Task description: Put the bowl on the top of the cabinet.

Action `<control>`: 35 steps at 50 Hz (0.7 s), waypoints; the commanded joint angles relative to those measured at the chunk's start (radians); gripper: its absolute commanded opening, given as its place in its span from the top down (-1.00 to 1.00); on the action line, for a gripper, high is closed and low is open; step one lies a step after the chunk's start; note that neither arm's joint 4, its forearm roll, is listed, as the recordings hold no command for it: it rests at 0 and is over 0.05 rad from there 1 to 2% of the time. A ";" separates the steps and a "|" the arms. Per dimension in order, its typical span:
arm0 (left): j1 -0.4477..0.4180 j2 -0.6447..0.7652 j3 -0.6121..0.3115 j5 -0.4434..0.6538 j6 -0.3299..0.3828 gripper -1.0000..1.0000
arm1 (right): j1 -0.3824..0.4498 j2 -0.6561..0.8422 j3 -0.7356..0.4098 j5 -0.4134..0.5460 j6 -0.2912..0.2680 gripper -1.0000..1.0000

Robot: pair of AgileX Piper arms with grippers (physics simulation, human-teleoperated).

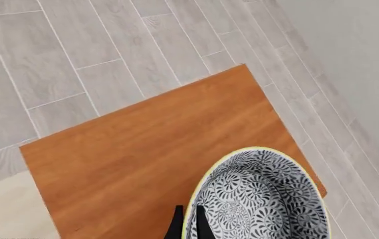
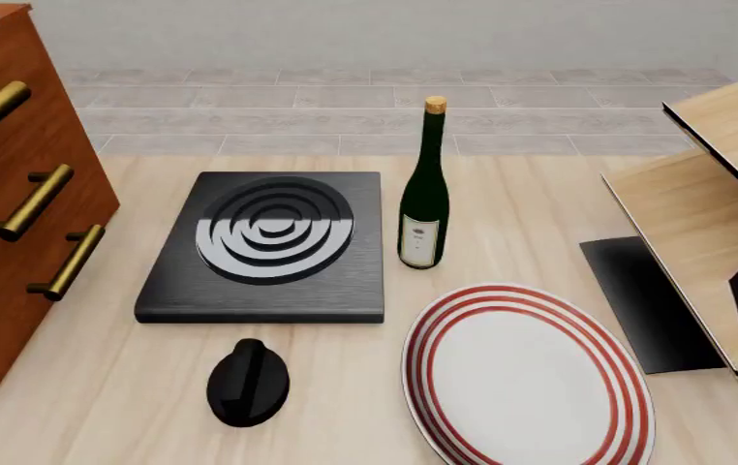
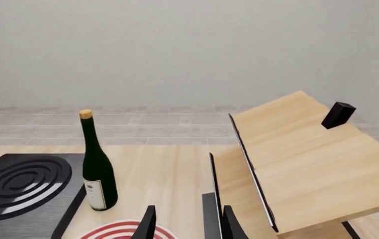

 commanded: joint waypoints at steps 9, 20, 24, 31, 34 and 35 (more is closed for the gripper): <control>0.022 0.003 0.053 -0.040 -0.007 1.00 | 0.001 0.001 -0.018 0.017 -0.003 -1.00; 0.019 0.007 0.085 -0.063 -0.012 1.00 | 0.001 0.000 -0.022 0.023 -0.004 -1.00; 0.021 0.008 0.095 -0.069 -0.012 1.00 | 0.002 -0.002 -0.019 0.023 -0.004 -1.00; 0.023 -0.002 0.109 -0.075 -0.014 1.00 | 0.001 -0.005 -0.021 0.027 -0.005 -1.00; 0.019 -0.013 0.125 -0.088 -0.040 1.00 | 0.001 -0.005 -0.021 0.027 -0.005 -1.00; 0.015 -0.014 0.126 -0.088 -0.041 1.00 | 0.001 -0.005 -0.021 0.027 -0.005 -1.00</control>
